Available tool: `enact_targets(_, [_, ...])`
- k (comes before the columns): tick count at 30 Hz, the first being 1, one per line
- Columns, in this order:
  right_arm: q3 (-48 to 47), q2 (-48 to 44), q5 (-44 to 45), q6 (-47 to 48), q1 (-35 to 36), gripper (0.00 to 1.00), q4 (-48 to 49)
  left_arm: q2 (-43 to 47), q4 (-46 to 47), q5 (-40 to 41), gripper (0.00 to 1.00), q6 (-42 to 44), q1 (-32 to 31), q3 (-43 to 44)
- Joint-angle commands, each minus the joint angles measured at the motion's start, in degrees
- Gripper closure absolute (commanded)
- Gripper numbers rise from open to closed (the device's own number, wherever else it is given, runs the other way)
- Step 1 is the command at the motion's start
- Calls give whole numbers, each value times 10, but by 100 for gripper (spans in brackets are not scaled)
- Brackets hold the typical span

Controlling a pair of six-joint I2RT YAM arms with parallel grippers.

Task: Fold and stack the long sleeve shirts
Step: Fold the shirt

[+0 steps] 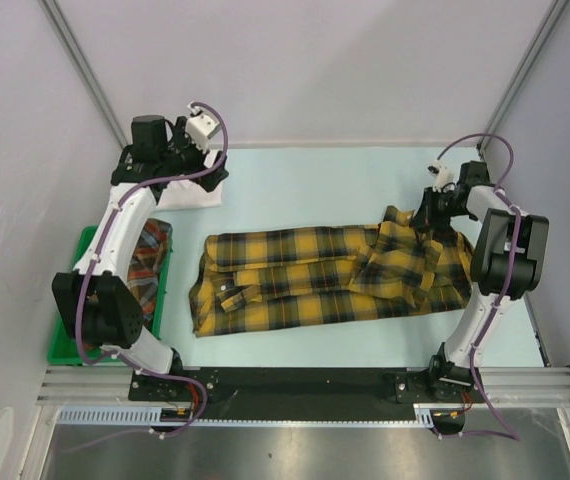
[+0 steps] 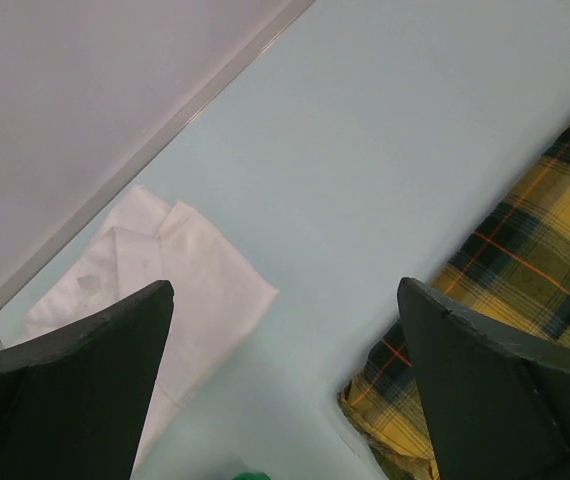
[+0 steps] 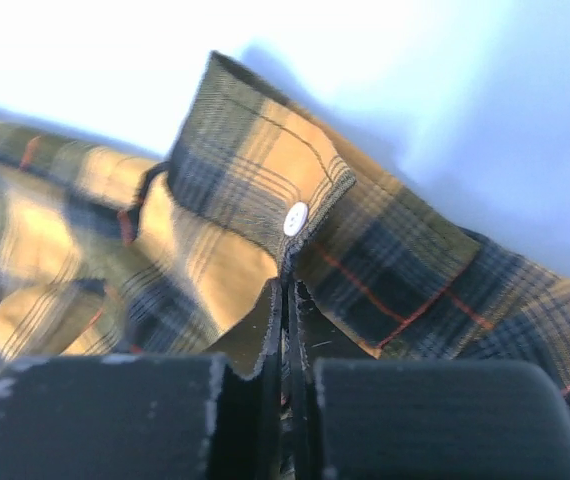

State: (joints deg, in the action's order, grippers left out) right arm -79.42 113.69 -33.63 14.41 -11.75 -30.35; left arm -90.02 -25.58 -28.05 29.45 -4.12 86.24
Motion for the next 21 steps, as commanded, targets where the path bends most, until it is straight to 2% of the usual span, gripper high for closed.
enact_targets(1, [-23,-71,-101,22,1,100,-8,3,-10,-91,1,5,-2,23])
enact_targets(2, [-23,-97,-114,25,4,100,-13,5,-12,-143,0,9,-4,19])
enact_targets(3, [-24,-112,-133,39,17,100,-20,5,-12,-160,1,10,-9,17])
enact_targets(6, [-14,-173,-154,68,46,100,-45,2,-27,-185,0,37,-54,16])
enact_targets(11, [58,-282,-149,122,137,100,-42,5,-26,-212,1,92,-153,-10])
enact_targets(15, [115,-388,-123,152,200,100,-34,-4,24,-233,1,102,-212,-34])
enact_targets(21, [186,-477,-66,156,305,100,-21,-9,107,-233,1,93,-292,-90])
